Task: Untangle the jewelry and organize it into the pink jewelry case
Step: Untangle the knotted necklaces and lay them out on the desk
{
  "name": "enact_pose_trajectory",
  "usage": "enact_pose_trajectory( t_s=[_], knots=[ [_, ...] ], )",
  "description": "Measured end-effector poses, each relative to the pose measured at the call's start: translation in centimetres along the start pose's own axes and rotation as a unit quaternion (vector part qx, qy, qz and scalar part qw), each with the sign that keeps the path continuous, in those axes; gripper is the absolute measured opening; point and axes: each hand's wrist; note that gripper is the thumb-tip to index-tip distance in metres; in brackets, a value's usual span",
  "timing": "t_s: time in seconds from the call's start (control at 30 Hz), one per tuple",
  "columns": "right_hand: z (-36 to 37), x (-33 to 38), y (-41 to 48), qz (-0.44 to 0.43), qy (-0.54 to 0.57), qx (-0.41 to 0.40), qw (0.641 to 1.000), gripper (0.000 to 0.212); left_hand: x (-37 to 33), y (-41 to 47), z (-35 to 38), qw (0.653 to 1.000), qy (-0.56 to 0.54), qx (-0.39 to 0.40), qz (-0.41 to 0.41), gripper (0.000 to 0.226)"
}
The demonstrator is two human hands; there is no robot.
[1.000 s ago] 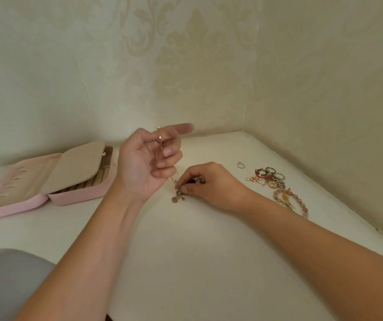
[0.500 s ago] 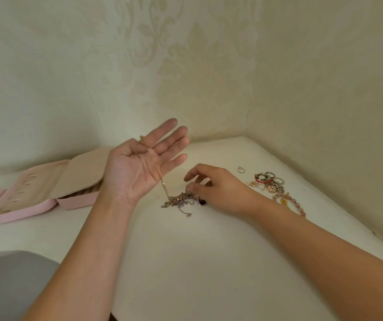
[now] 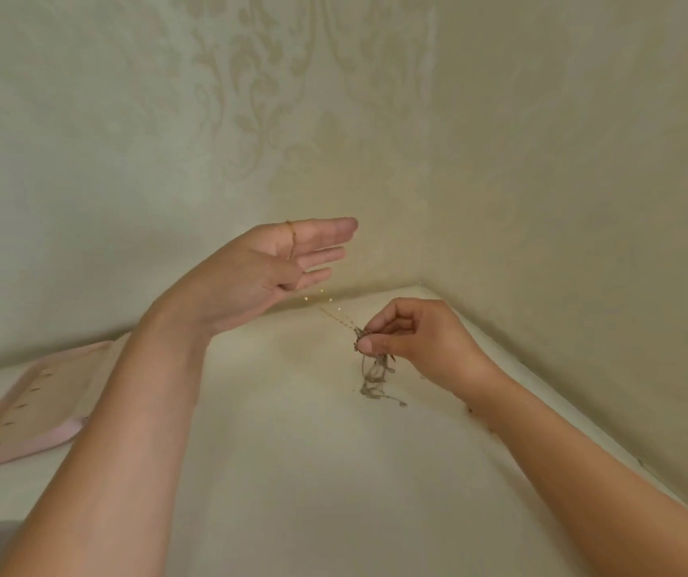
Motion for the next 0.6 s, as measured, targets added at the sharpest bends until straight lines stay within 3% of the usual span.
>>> enact_pose_trajectory(
  t_s=[0.13, 0.33, 0.43, 0.53, 0.6],
  knots=[
    [-1.1, 0.6, -0.2, 0.021, -0.052, -0.023, 0.998, 0.022, 0.2, 2.3, 1.8, 0.997, 0.051, -0.019, 0.056, 0.092],
    [-1.5, 0.1, 0.2, 0.070, -0.125, -0.042, 0.989, 0.027, 4.0, 5.3, 5.2, 0.961, 0.121, -0.227, 0.105, 0.099],
    [-1.7, -0.4, 0.4, 0.071, -0.146, -0.059, 0.985, 0.026, 6.6, 5.6, 5.2, 0.932, 0.215, -0.264, 0.128, 0.075],
    [-1.8, -0.7, 0.6, 0.044, -0.135, -0.085, 0.986, 0.022, 8.4, 5.2, 4.5, 0.967, 0.133, -0.213, 0.048, 0.034],
    [-1.7, -0.9, 0.8, 0.029, -0.130, -0.092, 0.987, 0.015, 8.8, 5.1, 4.4, 0.986, 0.056, -0.159, 0.006, 0.026]
  ],
)
Point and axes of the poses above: each hand's wrist, its own y-axis towards the middle knuckle, its own z-axis out of the palm, x = y × z, and after that the axes turned 4 degrees about x, right-handed
